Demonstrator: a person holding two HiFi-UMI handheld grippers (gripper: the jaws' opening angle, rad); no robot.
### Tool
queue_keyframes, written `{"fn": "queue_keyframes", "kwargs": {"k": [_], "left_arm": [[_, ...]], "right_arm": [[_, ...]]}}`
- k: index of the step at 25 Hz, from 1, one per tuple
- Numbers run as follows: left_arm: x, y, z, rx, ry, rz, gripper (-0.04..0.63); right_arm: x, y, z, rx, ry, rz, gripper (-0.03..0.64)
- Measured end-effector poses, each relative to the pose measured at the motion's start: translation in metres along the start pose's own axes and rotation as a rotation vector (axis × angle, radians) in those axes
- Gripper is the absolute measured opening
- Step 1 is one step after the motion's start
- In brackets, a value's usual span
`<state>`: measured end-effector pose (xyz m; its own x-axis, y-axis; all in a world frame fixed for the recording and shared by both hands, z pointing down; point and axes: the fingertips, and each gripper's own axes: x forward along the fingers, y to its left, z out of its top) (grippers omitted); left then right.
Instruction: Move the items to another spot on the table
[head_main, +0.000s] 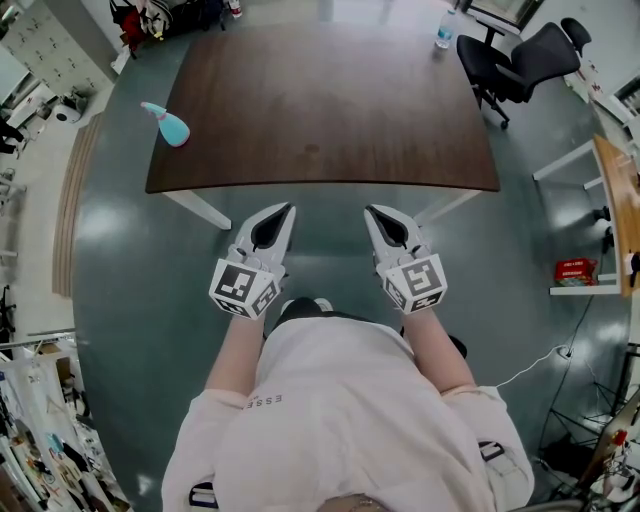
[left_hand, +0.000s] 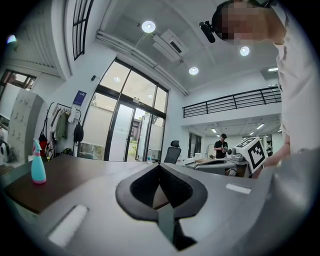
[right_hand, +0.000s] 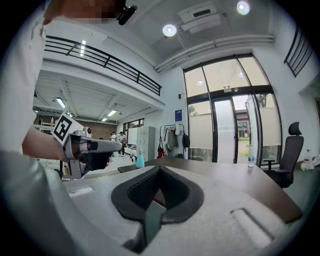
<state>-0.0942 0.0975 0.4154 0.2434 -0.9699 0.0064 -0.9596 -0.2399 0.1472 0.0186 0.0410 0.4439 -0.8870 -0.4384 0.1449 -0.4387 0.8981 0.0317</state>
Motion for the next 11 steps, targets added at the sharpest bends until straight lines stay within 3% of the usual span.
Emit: {"fn": "queue_keyframes", "kwargs": {"k": [11], "left_arm": [[0.0038, 0.0050, -0.0091, -0.017, 0.018, 0.007, 0.007]], "right_arm": [[0.0009, -0.0057, -0.0090, 0.012, 0.019, -0.015, -0.008]]}}
